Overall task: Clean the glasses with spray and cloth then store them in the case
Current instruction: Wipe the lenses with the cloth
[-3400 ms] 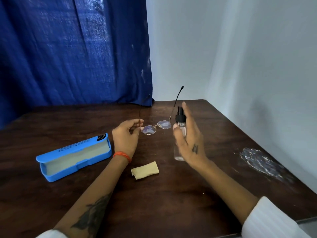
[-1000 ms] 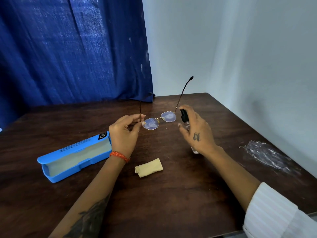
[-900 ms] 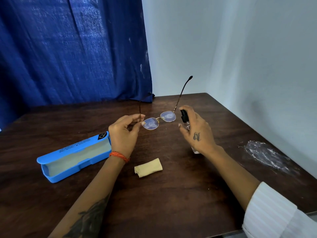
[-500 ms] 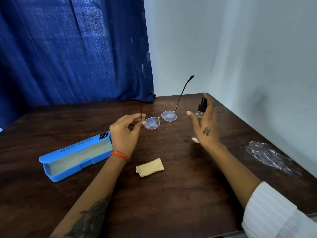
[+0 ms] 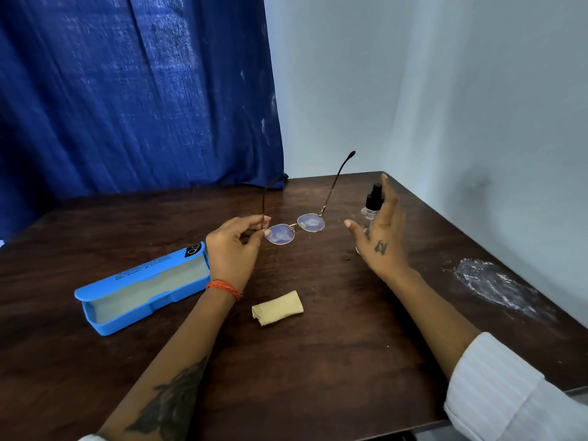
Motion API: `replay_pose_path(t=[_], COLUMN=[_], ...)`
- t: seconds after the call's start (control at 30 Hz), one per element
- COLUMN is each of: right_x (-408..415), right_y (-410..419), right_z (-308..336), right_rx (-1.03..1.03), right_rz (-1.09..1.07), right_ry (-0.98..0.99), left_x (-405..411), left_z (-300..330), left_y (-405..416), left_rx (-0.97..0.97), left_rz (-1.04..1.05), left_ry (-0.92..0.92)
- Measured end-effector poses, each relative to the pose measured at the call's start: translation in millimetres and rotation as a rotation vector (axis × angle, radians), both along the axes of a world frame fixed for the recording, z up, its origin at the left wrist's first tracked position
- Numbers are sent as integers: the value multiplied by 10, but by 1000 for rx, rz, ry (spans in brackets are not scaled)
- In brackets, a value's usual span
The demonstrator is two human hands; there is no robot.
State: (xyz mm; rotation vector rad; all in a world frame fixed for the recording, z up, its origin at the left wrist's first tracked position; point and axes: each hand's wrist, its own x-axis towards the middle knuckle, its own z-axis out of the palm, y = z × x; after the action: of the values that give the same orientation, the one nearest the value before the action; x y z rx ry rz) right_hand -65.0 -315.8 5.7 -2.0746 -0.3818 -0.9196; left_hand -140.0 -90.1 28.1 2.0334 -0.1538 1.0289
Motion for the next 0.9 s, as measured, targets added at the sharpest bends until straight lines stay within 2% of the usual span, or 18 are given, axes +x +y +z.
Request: replay_pose_path(t=[0.1,0.2,0.3,0.37,0.47,0.57,0.67,0.77,0.83,0.9], right_x=[-129,-341,-571,-674,-713,-729,-734,-721,-691,-646], right_y=[46,202,413,524,598,611,608,569,522,488], right_z=[110,177,165,129,32,-31,-1,77,132,165], right_rx=[-53,-34,-105,-221,-452,-583,-534,-364,-206,-65], right_rz=[-114,109,507,705,852,883,879,850,746,584], right_ry=[-219,-279,-107,29,188,241,265,325,322,238], left_x=[5,11,16,19,26,26,10,-21,-70,-145], left_z=[-8,-23,-42,-50,-57,-63,-61,-77,-95,-106], left_y=[8,3,11,18,14,4,3,8,13,15], left_rx=[-11,-26,-23,-21,-42,-56,-65,-98,-115,-120], left_rz=[5,7,10,11,14,9,6,-2,-11,-13], left_ry=[14,34,57,68,81,98,126,172,199,219])
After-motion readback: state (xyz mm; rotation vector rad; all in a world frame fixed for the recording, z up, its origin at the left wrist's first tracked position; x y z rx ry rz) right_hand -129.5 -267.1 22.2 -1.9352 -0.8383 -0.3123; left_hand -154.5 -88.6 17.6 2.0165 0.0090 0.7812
